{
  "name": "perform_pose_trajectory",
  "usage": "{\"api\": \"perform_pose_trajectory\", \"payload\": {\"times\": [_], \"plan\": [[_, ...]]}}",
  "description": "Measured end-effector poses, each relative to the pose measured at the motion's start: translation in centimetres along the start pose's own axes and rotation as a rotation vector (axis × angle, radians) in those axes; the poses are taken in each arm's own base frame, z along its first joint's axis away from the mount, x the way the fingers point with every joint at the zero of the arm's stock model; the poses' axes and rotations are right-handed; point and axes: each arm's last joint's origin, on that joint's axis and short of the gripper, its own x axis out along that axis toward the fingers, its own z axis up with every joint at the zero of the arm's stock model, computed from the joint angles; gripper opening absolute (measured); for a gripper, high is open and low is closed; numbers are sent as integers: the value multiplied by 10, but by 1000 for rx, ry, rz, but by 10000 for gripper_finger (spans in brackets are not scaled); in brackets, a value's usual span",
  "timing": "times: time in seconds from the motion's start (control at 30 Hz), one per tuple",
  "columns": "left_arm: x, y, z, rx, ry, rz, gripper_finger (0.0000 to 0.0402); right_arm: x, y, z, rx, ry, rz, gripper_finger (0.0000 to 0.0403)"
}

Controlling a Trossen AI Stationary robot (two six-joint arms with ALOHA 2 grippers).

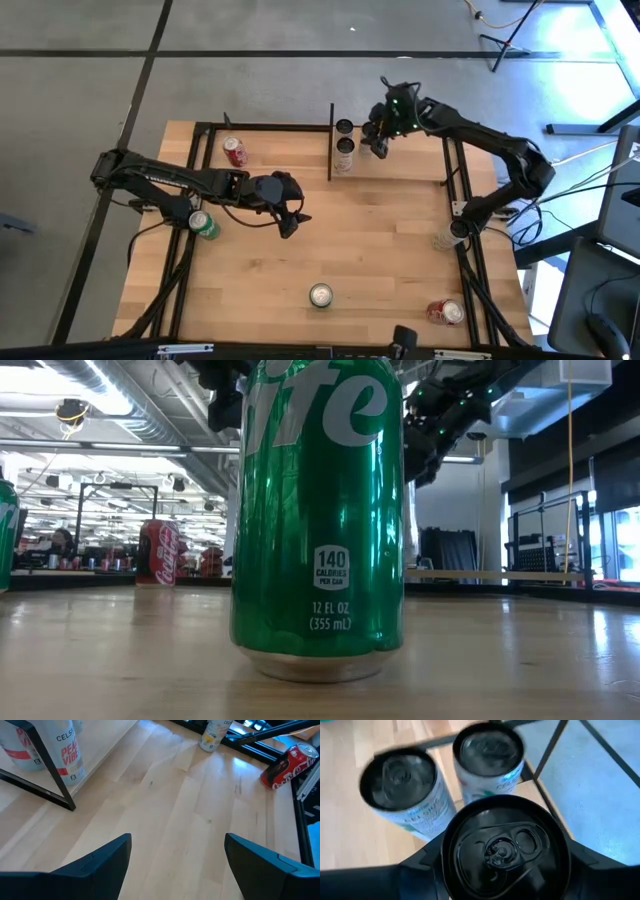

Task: Place canned beverage on shelf
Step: Put the top white-yellow soda can on the shelf

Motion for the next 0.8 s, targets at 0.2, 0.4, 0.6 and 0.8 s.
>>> {"api": "perform_pose_trajectory", "payload": {"times": [0.2, 0.4, 0.6, 0.8], "plan": [[0, 0, 0, -10, 0, 0, 307, 4, -6, -4, -68, -15, 99, 224], [0, 0, 0, -8, 0, 0, 307, 8, -21, -9, -51, -24, 130, 224], [0, 0, 0, -7, 0, 0, 307, 19, -22, -12, -50, -10, 155, 224], [0, 0, 0, -8, 0, 0, 307, 21, -23, -12, -67, -17, 150, 224]]}}
